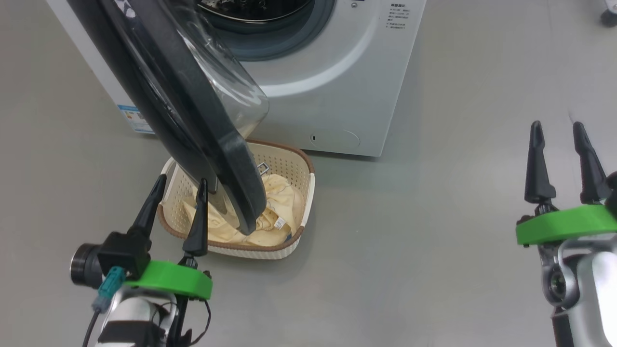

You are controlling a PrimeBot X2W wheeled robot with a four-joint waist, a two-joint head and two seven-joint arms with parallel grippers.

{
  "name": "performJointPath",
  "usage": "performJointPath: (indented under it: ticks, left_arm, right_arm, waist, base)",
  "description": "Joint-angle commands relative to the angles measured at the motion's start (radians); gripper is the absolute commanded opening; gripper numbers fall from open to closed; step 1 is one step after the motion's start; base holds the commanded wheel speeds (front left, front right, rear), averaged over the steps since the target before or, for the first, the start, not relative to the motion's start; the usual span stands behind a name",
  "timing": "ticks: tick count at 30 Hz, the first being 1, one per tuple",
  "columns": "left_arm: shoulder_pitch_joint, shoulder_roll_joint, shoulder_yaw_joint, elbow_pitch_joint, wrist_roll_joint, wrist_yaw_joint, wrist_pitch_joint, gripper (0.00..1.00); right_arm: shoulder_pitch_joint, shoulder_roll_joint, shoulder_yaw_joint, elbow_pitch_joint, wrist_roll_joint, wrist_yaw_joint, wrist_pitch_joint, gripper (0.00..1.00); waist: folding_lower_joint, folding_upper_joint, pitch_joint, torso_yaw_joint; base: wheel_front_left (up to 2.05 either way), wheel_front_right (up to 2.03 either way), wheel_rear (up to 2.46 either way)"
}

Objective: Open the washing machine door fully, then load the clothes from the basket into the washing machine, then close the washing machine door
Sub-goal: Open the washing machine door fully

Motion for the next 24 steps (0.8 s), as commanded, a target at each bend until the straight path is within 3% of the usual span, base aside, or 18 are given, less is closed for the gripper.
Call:
performJointPath:
  ticks: [1, 9, 24]
  left_arm:
    - [-0.019, 0.025, 0.034, -0.026, 0.007, 0.001, -0.01, 1.0]
    - [0.003, 0.029, 0.031, -0.023, 0.008, 0.001, -0.01, 1.0]
    - [0.018, 0.025, 0.03, -0.018, 0.007, 0.001, -0.01, 1.0]
  right_arm:
    - [-0.011, 0.002, 0.013, -0.044, -0.017, 0.004, 0.004, 1.0]
    - [0.124, 0.024, -0.019, -0.12, -0.091, 0.004, 0.029, 1.0]
    - [0.246, 0.025, -0.034, -0.147, -0.093, 0.004, 0.036, 1.0]
  waist:
    - [0.0001, -0.0001, -0.005, -0.003]
    - [0.0001, -0.0001, -0.026, -0.017]
    - [0.0001, -0.0001, -0.047, -0.022]
  base:
    - [0.0, 0.0, 0.0]
    - [0.0, 0.0, 0.0]
    - [0.0, 0.0, 0.0]
